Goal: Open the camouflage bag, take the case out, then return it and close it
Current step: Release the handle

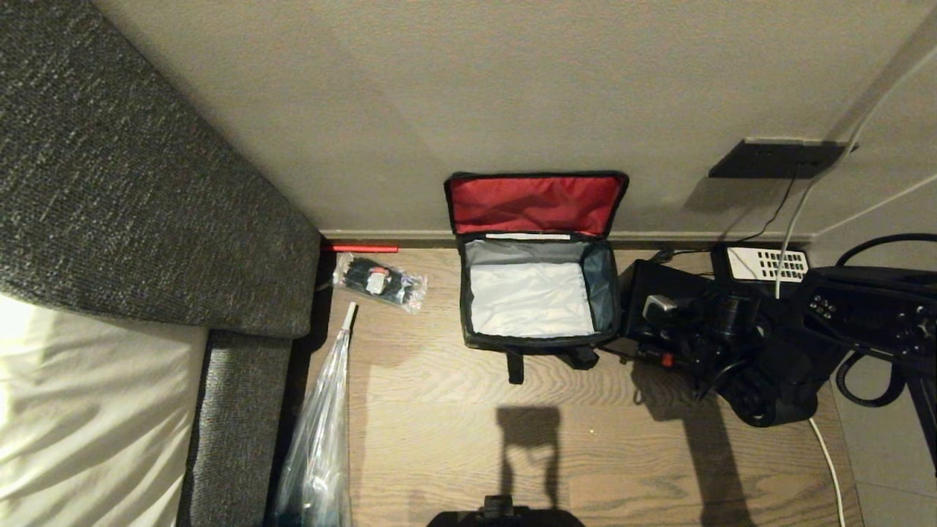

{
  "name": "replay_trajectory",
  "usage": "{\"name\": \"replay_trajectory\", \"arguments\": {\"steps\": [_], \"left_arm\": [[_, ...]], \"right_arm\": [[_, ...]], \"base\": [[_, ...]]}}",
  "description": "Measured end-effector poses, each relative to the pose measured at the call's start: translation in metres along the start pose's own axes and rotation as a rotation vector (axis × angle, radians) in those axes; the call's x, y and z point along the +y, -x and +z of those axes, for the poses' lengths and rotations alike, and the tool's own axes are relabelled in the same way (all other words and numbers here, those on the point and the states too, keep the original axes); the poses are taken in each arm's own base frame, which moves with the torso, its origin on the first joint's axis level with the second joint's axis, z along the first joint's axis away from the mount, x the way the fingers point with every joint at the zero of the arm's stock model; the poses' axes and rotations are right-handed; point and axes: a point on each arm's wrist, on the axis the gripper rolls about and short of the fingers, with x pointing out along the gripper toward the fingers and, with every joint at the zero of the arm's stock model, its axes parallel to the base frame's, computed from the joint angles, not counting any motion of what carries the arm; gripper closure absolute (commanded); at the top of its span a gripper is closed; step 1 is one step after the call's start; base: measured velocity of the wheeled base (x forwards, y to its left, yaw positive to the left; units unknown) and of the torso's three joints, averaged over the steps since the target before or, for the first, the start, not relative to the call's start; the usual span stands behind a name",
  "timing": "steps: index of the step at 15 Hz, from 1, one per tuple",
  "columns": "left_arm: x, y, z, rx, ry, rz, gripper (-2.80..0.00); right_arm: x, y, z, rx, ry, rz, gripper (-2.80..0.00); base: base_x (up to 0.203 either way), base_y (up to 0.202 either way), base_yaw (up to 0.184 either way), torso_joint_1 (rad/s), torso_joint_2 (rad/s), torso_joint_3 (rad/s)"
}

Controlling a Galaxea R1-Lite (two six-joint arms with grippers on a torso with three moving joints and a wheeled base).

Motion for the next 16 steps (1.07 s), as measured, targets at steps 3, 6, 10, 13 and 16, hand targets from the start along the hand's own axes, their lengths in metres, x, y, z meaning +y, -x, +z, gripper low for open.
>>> {"name": "replay_trajectory", "arguments": {"steps": [3, 6, 10, 13, 16], "left_arm": [[0.000, 0.000, 0.000, 0.000, 0.000, 0.000, 0.00], [0.000, 0.000, 0.000, 0.000, 0.000, 0.000, 0.00], [0.000, 0.000, 0.000, 0.000, 0.000, 0.000, 0.00], [0.000, 0.000, 0.000, 0.000, 0.000, 0.000, 0.00], [0.000, 0.000, 0.000, 0.000, 0.000, 0.000, 0.00]], "right_arm": [[0.002, -0.004, 0.000, 0.006, -0.003, -0.002, 0.00], [0.005, -0.007, -0.001, 0.015, 0.004, 0.006, 0.00], [0.010, -0.014, -0.003, 0.030, 0.004, 0.006, 0.00], [0.013, -0.019, -0.004, 0.037, 0.006, 0.007, 0.00], [0.017, -0.019, -0.005, 0.039, 0.025, 0.030, 0.00]], "base": [[0.000, 0.000, 0.000, 0.000, 0.00, 0.000], [0.000, 0.000, 0.000, 0.000, 0.00, 0.000], [0.000, 0.000, 0.000, 0.000, 0.00, 0.000], [0.000, 0.000, 0.000, 0.000, 0.00, 0.000], [0.000, 0.000, 0.000, 0.000, 0.00, 0.000]]}}
